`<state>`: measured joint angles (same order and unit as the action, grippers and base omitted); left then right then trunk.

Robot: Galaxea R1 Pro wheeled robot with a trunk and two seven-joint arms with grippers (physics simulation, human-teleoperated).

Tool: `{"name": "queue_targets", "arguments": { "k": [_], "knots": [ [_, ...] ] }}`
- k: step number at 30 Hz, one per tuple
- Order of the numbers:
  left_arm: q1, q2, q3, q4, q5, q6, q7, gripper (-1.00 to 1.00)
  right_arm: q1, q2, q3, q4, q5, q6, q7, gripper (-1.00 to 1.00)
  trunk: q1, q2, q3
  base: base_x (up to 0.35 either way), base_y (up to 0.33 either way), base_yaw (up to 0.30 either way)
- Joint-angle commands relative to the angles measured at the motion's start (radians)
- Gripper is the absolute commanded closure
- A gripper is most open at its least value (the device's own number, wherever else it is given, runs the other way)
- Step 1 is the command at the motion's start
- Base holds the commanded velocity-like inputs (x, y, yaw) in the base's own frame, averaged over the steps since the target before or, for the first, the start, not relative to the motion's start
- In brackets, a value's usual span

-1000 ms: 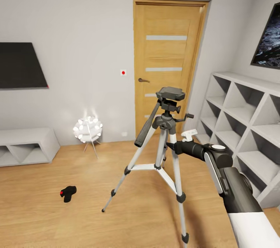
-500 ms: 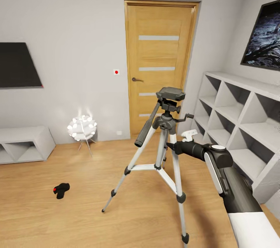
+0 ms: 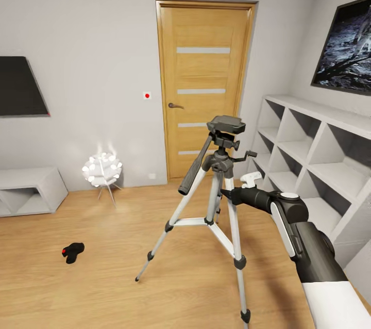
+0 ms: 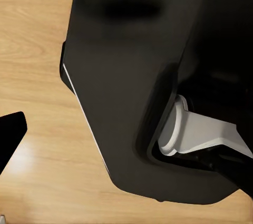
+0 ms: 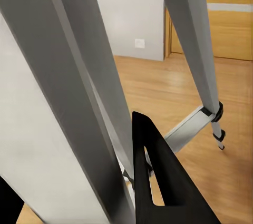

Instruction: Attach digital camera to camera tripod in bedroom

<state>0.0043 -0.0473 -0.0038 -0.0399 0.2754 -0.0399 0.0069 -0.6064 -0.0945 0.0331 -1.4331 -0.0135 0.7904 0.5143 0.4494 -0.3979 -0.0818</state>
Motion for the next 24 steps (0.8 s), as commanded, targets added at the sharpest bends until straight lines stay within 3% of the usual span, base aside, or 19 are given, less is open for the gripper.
{"name": "queue_targets", "arguments": {
  "k": [1, 8, 24],
  "knots": [
    [0.000, 0.000, -0.001, -0.002, 0.005, -0.001, 0.001, -1.00, -0.001, -0.001, 0.001, -0.001, -0.008, 0.006, 0.001, 1.00, 0.001, -0.002, -0.002, 0.000, -0.027, 0.000],
    [0.000, 0.000, -0.001, -0.002, 0.005, -0.001, 0.001, -1.00, -0.001, -0.001, 0.001, 0.002, -0.008, 0.006, 0.001, 1.00, 0.001, -0.002, -0.002, 0.000, -0.063, 0.000],
    [0.000, 0.001, -0.001, -0.002, 0.006, -0.001, 0.001, -1.00, -0.001, 0.000, 0.002, 0.007, 0.021, 0.006, 0.002, 1.00, 0.001, -0.002, -0.002, 0.000, -0.232, 0.000]
  ]
}}
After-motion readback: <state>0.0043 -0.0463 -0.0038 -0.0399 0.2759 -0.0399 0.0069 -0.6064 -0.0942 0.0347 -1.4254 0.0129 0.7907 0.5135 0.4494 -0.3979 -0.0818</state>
